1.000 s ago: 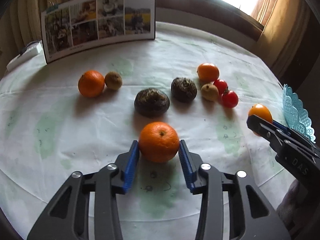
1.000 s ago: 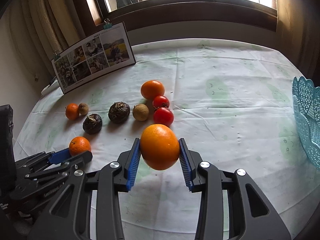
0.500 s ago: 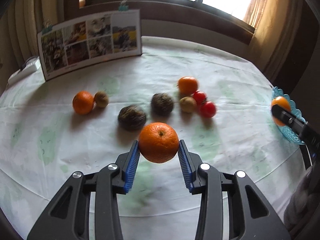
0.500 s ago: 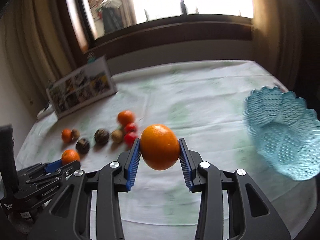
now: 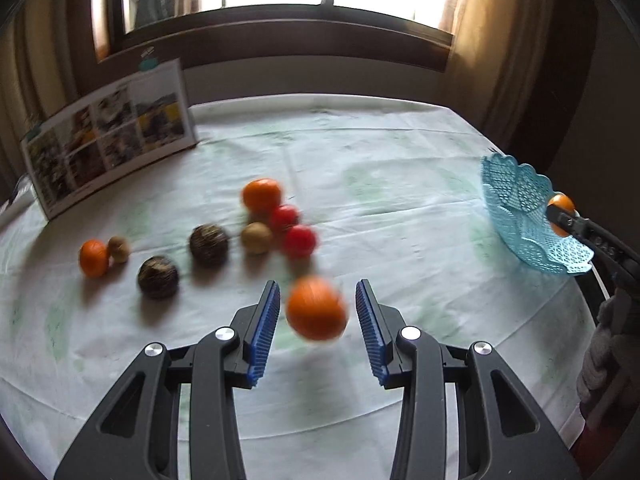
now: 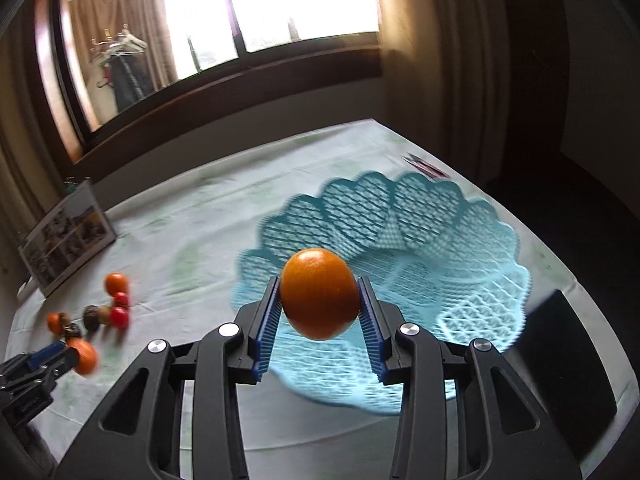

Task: Organize fruits
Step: 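Carry the orange into the blue basket and open the right tool while the left tool holds its orange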

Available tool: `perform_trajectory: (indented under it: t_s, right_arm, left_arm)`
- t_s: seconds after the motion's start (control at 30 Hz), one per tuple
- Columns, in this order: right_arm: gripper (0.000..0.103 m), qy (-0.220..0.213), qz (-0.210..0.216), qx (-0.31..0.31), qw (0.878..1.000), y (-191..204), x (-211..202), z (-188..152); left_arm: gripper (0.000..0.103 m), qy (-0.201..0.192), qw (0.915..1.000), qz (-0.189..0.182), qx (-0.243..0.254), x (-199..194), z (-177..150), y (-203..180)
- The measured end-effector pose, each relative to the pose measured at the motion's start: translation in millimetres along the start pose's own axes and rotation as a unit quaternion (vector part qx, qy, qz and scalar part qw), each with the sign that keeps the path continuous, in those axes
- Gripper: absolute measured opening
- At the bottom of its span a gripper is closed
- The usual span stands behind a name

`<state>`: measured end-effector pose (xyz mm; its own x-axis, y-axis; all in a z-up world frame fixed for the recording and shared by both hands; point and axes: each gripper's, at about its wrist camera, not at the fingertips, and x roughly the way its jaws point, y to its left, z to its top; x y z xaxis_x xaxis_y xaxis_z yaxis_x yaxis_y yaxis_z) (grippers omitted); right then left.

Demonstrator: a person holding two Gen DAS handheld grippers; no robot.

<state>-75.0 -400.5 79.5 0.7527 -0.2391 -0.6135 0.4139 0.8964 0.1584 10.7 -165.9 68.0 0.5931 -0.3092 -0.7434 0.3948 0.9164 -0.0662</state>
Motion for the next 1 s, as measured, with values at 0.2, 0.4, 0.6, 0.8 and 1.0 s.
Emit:
perform_trajectory:
  t_s: [0.2, 0.4, 0.6, 0.8, 1.0]
  right_arm:
    - [0.056, -0.003, -0.012, 0.021, 1.0, -28, -2, -4]
    - [0.059, -0.028, -0.008, 0.03, 0.999, -35, -10, -6]
    - [0.06, -0.038, 0.002, 0.048, 0.998, -41, -7, -10]
    - [0.06, -0.04, 0.007, 0.037, 0.998, -36, -6, -11]
    - [0.06, -0.032, 0.012, 0.037, 0.999, -36, -1, -11]
  left_arm:
    - [0.04, -0.017, 0.9995, -0.003, 0.026, -2, 13, -30]
    - [0.054, 0.0, 0.9998, 0.014, 0.012, 7, 8, -23]
    - [0.067, 0.019, 0.9996, 0.021, -0.004, 19, -3, -16]
    - [0.065, 0.034, 0.9993, 0.014, 0.002, 42, -1, -24]
    - [0.039, 0.053, 0.9986, 0.004, -0.002, 56, 5, -29]
